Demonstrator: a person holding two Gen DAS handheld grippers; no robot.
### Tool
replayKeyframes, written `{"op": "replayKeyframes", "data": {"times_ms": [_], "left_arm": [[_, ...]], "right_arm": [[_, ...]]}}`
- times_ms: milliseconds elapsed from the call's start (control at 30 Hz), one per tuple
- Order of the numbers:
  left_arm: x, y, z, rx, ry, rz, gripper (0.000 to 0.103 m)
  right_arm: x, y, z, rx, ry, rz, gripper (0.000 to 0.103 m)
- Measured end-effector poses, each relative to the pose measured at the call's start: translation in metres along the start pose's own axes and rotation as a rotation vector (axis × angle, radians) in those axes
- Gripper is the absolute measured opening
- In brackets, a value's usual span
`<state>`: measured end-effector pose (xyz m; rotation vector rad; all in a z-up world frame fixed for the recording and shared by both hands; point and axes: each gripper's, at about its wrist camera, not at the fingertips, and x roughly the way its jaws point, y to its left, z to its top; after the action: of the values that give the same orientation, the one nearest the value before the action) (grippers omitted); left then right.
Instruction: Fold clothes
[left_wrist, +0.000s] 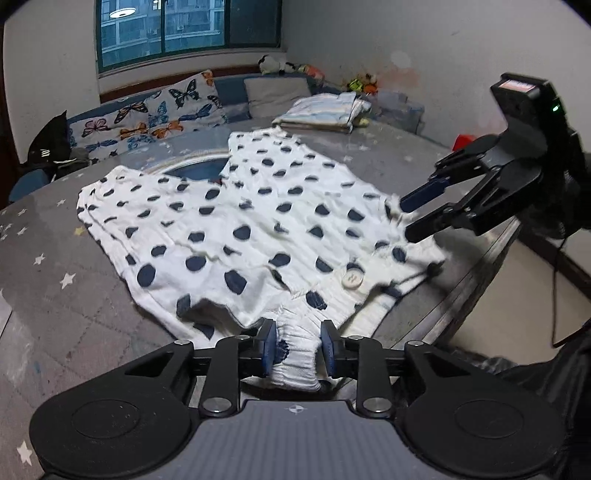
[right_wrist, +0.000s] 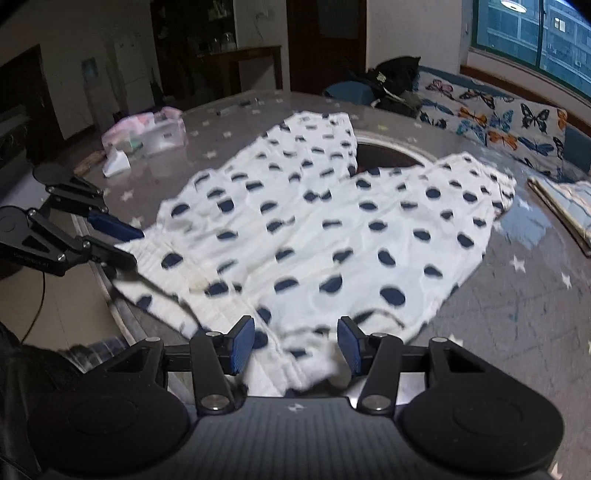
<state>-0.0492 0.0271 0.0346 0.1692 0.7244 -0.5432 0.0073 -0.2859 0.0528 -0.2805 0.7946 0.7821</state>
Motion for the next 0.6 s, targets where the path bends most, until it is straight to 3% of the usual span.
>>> {"op": "replayKeyframes", "data": {"times_ms": [200, 533, 600], "left_arm": [[-0.016, 0.015, 0.015, -0.068, -0.069, -0.05, 0.029], [0.038, 0.053, 0.033, -0.226, -0.044, 0.123, 0.025], [0.05, 0.059, 0.031, -0.235, -0.021, 0.169, 0.02]], "right_arm": [[0.017, -0.002, 0.002, 0.013, 0.015, 0.014, 0.051], [0.028, 0.003, -0.011, 0.02, 0.053, 0.027, 0.052], [0.028, 0.003, -0.012, 0.027, 0.051, 0.027, 0.052]]}}
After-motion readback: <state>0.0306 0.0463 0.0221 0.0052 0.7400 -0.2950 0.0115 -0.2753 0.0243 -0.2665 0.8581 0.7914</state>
